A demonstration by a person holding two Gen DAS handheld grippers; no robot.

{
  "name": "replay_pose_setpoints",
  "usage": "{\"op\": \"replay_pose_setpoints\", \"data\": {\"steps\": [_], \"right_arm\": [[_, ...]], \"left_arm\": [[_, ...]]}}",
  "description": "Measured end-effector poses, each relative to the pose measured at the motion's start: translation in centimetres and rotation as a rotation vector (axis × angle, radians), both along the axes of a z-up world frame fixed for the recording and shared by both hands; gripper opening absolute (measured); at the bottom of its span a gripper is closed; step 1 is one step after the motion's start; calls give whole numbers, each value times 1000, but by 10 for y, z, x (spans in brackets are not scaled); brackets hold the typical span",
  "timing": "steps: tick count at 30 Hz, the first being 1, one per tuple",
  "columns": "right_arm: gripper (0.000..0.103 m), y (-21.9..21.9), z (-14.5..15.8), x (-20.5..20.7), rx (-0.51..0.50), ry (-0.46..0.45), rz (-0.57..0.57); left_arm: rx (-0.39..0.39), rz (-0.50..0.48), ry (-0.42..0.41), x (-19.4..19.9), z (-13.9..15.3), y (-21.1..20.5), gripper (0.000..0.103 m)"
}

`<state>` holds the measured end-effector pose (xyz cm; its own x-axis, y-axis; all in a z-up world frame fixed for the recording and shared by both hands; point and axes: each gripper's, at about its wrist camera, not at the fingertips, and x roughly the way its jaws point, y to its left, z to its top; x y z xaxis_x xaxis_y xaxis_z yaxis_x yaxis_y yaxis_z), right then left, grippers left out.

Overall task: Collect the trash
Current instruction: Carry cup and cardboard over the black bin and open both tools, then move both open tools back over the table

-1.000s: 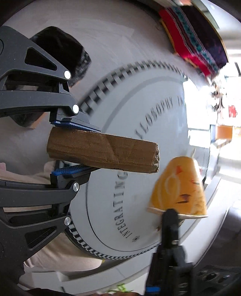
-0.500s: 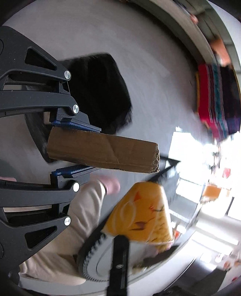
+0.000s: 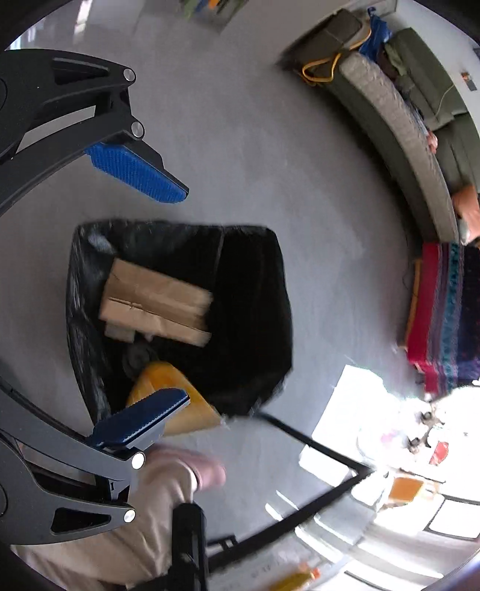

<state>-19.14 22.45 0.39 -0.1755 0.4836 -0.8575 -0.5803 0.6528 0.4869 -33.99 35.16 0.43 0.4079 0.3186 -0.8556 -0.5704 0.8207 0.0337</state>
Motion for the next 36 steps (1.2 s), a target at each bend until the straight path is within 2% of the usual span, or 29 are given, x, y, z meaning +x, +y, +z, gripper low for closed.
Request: {"op": "replay_pose_setpoints", "data": {"steps": [3,8,19,24,28,36], "right_arm": [[42,-7,4,0,12,-1,-13],[42,-13,6,3,28,1,-36],[42,-55,21,20,85,-16,-100],[47,-88,34,37,99,-60,-155],[54,-127,53,55,97,-152,-225],[54,-208,75,95,92,-220,-377]], "left_arm": [[-38,-2,0,0,-7,3,97],[-41,-19,-1,3,-8,2,97],[-71,-110,-21,31,9,-37,97],[-80,-186,-42,57,21,-66,97],[-85,-255,-61,83,33,-93,97],[-81,-417,-73,147,52,-164,97]]}}
